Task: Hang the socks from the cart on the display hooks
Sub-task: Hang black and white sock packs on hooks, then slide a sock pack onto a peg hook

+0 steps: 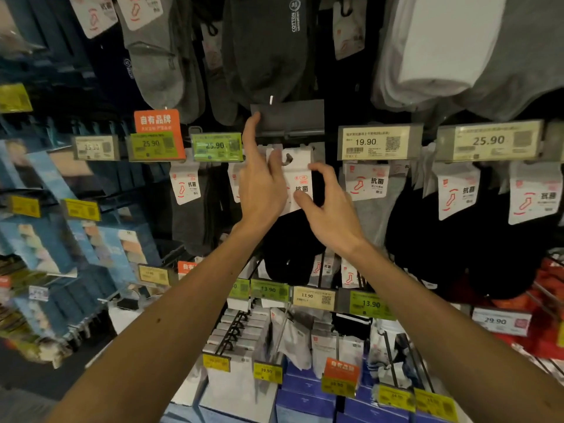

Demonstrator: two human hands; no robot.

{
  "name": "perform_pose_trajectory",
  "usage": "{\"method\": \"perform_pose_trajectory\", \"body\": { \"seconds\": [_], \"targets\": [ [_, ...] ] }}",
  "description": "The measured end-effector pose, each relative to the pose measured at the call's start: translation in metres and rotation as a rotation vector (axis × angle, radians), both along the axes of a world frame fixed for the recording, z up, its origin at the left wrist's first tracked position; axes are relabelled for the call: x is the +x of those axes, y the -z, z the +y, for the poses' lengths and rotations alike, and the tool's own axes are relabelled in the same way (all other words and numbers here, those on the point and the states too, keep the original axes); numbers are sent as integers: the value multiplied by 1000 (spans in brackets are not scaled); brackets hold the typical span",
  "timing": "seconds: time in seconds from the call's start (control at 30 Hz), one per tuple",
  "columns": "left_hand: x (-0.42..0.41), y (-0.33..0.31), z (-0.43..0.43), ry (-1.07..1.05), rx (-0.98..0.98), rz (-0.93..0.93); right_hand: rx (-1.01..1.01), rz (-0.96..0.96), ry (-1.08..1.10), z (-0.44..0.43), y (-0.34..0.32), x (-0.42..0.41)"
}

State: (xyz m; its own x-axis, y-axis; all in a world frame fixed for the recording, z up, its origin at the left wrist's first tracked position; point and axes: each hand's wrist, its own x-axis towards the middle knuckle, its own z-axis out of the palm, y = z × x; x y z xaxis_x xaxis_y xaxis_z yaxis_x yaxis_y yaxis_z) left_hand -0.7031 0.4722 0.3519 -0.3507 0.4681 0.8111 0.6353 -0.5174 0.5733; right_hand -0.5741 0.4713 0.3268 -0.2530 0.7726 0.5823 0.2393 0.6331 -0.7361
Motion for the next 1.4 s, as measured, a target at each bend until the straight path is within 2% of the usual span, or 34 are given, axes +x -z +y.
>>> {"method": "perform_pose_trajectory", "body": {
  "seconds": [0.23,0.37,0.57,0.87,1.0,1.13,1.3,1.4],
  "targets": [
    [-14,46,-10,-22,-67,94,117,-121,138,4,29,12],
    [-18,80,-11,47,-169,112,216,-183,190,10,46,9],
    [-17,78,7,26,-219,67,264,-298,219,26,48,3],
    [-9,63,-5,57,-379,105,190,-425,182,19,49,15],
    [-19,52,-45,-20,-501,228,102,-464,167,-12,47,28],
    [-28,32,-94,84,-567,254,29,-457,225,-67,61,50],
    [-8,14,-163,163,-657,508,-134,-422,248,-154,103,105],
    [28,20,-191,210,-651,752,-239,-352,278,-212,140,149]
  ]
}}
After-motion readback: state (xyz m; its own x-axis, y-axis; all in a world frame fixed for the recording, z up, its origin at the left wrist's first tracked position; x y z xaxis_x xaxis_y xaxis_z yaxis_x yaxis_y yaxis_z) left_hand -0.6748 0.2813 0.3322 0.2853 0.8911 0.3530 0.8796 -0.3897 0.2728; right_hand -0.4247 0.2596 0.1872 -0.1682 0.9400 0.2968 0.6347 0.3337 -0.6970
